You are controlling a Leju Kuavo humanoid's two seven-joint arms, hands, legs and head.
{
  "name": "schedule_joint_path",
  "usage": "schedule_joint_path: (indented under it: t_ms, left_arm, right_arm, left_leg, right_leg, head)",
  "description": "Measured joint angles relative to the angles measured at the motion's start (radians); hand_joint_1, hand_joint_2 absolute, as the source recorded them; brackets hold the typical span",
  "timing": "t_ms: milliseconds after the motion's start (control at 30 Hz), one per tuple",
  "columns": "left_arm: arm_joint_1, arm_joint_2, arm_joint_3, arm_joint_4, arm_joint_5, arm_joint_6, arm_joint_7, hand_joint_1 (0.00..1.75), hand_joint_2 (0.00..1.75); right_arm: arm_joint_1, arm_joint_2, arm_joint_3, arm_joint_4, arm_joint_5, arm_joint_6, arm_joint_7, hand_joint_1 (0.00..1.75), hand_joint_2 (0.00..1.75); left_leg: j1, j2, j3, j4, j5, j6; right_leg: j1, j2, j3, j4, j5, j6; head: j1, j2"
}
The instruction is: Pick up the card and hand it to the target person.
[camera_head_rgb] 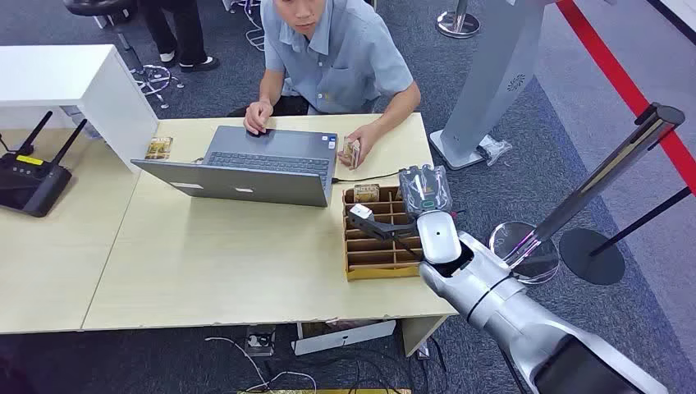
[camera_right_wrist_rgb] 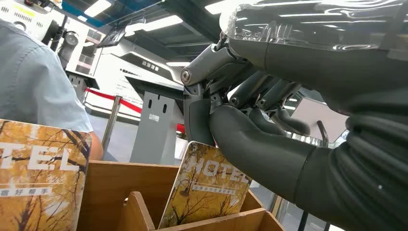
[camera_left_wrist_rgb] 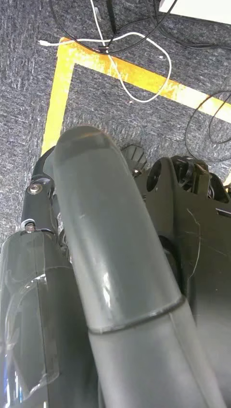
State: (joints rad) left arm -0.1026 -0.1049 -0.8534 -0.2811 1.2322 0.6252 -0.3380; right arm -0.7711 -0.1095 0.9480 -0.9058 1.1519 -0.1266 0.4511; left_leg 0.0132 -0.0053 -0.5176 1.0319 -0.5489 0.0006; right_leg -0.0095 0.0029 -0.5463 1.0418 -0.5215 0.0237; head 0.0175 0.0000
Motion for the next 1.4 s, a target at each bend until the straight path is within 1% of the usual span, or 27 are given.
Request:
schedule_joint_path:
  t_ms: [600, 667, 700, 800, 867, 933, 1333, 1400]
  left_arm:
    - [0.000, 0.000, 0.000, 0.000, 0.000, 0.000, 0.000, 0.00, 0.00]
    - [0.000, 0.000, 0.000, 0.000, 0.000, 0.000, 0.000, 0.00, 0.00]
    - [0.000, 0.000, 0.000, 0.000, 0.000, 0.000, 0.000, 0.00, 0.00]
    - [0.000, 0.000, 0.000, 0.000, -0.001, 0.000, 0.001, 0.00, 0.00]
    - [0.000, 0.000, 0.000, 0.000, -0.001, 0.000, 0.001, 0.00, 0.00]
    - [0.000, 0.000, 0.000, 0.000, -0.001, 0.000, 0.001, 0.00, 0.00]
    - [0.000, 0.000, 0.000, 0.000, -0.001, -0.001, 0.003, 0.00, 0.00]
    - [0.000, 0.000, 0.000, 0.000, -0.001, -0.001, 0.003, 0.00, 0.00]
  right_arm:
    - [-0.011, -0.007, -0.001, -0.043, 0.033, 0.007, 0.017, 1.75, 1.75]
    - [-0.013, -0.009, -0.001, -0.052, 0.034, 0.007, 0.018, 1.68, 1.75]
    - [-0.014, -0.010, -0.001, -0.056, 0.035, 0.008, 0.019, 1.61, 1.75]
    - [-0.019, -0.012, -0.002, -0.069, 0.036, 0.010, 0.019, 1.34, 1.75]
    - [-0.020, -0.013, -0.002, -0.075, 0.036, 0.010, 0.019, 1.10, 1.75]
    - [-0.020, -0.013, -0.002, -0.079, 0.036, 0.010, 0.019, 0.94, 1.75]
    - [-0.018, -0.018, -0.001, -0.089, 0.030, 0.018, 0.014, 0.77, 1.75]
    - [-0.018, -0.019, -0.001, -0.089, 0.030, 0.019, 0.011, 0.79, 1.75]
  left_leg:
    - [0.000, 0.000, 0.000, 0.000, 0.000, 0.000]
    - [0.000, 0.000, 0.000, 0.000, 0.000, 0.000]
    - [0.000, 0.000, 0.000, 0.000, 0.000, 0.000]
    - [0.000, 0.000, 0.000, 0.000, 0.000, 0.000]
    - [0.000, 0.000, 0.000, 0.000, 0.000, 0.000]
    - [0.000, 0.000, 0.000, 0.000, 0.000, 0.000]
    - [0.000, 0.000, 0.000, 0.000, 0.000, 0.000]
    - [0.000, 0.000, 0.000, 0.000, 0.000, 0.000]
  right_leg:
    - [0.000, 0.000, 0.000, 0.000, 0.000, 0.000]
    - [0.000, 0.000, 0.000, 0.000, 0.000, 0.000]
    - [0.000, 0.000, 0.000, 0.000, 0.000, 0.000]
    - [0.000, 0.000, 0.000, 0.000, 0.000, 0.000]
    - [0.000, 0.000, 0.000, 0.000, 0.000, 0.000]
    - [0.000, 0.000, 0.000, 0.000, 0.000, 0.000]
    - [0.000, 0.000, 0.000, 0.000, 0.000, 0.000]
    - [0.000, 0.000, 0.000, 0.000, 0.000, 0.000]
  head:
    - [0.000, 0.000]
    - [0.000, 0.000]
    - [0.000, 0.000]
    - [0.000, 0.000]
    - [0.000, 0.000]
    - [0.000, 0.000]
    - [0.000, 0.000]
    - [0.000, 0.000]
